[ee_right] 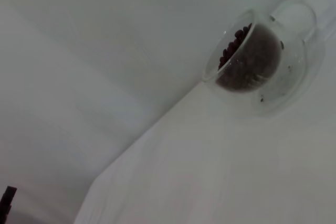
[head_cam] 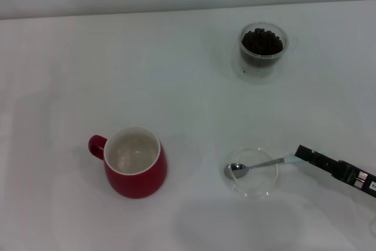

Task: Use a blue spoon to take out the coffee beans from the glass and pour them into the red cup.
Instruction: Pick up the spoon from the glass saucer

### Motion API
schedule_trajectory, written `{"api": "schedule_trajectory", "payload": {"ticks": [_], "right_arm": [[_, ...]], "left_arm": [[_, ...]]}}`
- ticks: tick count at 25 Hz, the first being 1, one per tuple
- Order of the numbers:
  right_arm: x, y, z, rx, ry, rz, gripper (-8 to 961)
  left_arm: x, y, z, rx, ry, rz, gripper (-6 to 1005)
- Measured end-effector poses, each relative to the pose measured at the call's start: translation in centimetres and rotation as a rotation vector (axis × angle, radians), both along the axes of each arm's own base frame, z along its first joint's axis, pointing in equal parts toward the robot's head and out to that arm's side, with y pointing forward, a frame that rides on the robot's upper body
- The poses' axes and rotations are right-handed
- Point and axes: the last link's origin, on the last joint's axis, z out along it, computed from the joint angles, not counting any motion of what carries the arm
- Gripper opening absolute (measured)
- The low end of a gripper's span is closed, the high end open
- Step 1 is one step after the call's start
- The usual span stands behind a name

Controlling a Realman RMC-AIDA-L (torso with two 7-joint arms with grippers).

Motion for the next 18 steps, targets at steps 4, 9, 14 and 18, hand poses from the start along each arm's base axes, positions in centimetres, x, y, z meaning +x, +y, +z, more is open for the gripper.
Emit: {"api": "schedule_trajectory", "payload": {"ticks": [4,9,14,18], "right_arm": [[-0.01,0.1,-0.05,-0.005,0.0,-0.002,579],[-0.07,0.3,-0.05,-0.009,0.005,-0.005,561],[0.01,0.32,0.06,-0.014,0.006,-0.009,543],[0.09,0.27,0.11,-0.023,0.006,-0.011,495]], "left_arm": [[-0.01,-0.01,0.01,0.001,-0.001,0.001,891],[-0.03,0.03,0.11,0.007,-0.003,0.003,891],[-0.07,0.08,0.25,0.013,-0.005,0.005,891],[-0.05,0.1,0.25,0.013,-0.005,0.005,891]]}}
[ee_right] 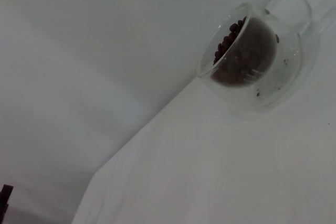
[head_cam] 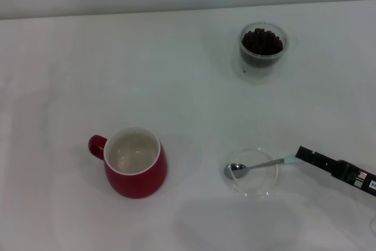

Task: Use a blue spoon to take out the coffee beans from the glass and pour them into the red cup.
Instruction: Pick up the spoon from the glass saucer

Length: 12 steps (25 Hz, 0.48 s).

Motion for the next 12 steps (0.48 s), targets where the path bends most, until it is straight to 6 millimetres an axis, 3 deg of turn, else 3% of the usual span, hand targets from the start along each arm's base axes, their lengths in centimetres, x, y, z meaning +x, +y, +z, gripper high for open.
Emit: {"api": "schedule_trajectory", "payload": {"ticks": [12], "right_arm": [[0.08,-0.08,0.07,-0.012,0.002,-0.004,399]], "left_arm": [[-0.01,0.01,-0.02,-0.001,0.0,0.001,891]]}}
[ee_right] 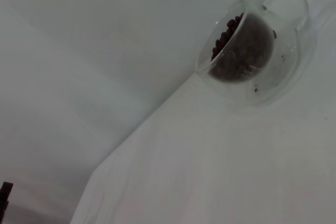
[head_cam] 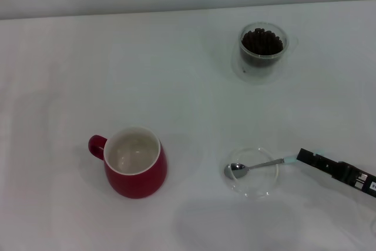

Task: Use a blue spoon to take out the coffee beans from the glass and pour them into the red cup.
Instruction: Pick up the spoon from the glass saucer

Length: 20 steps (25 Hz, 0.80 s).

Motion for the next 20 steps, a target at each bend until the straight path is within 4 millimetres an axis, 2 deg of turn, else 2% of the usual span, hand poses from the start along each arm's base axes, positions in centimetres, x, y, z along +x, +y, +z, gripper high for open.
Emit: {"api": "schedule_trajectory", "payload": {"ticks": [20], "right_arm": [[0.08,0.18,0.29,-0.001,0.0,-0.001,208]], "left_arm": [[0.07,0.07,-0.03,0.0,-0.005,-0.003,891]]}}
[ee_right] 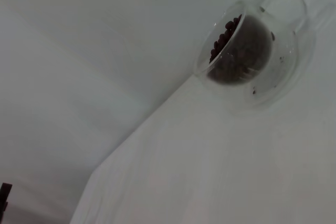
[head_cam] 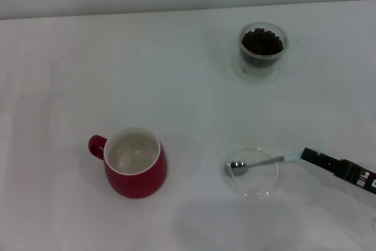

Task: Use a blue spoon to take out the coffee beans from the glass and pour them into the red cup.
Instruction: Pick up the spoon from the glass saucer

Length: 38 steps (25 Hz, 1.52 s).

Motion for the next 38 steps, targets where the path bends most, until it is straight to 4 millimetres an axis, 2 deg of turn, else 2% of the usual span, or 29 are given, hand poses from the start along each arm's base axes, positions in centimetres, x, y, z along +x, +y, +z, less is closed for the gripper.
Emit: {"api": "schedule_trajectory", "payload": {"ticks": [12,27,33,38], "right_arm": [[0.2,0.1,0.5,0.0,0.006,-0.006,156],[0.1,-0.2,1.8,-0.018,0.013,0.036,145],[0.0,-0.4,2.9,-0.005,0.018,0.064,144],[-0.2,0.6,4.0,0.021,0.008,0.096,142]], "left_arm": [[0.1,0.0,-0.1,-0.001,-0.005,-0.002,890],[0.0,-0.1,-0.2,-0.002,-0.007,0.0,890],[0.0,-0.1,-0.1,-0.001,-0.005,0.002,890],[-0.1,-0.2,-0.1,-0.001,-0.005,0.003,890]]}}
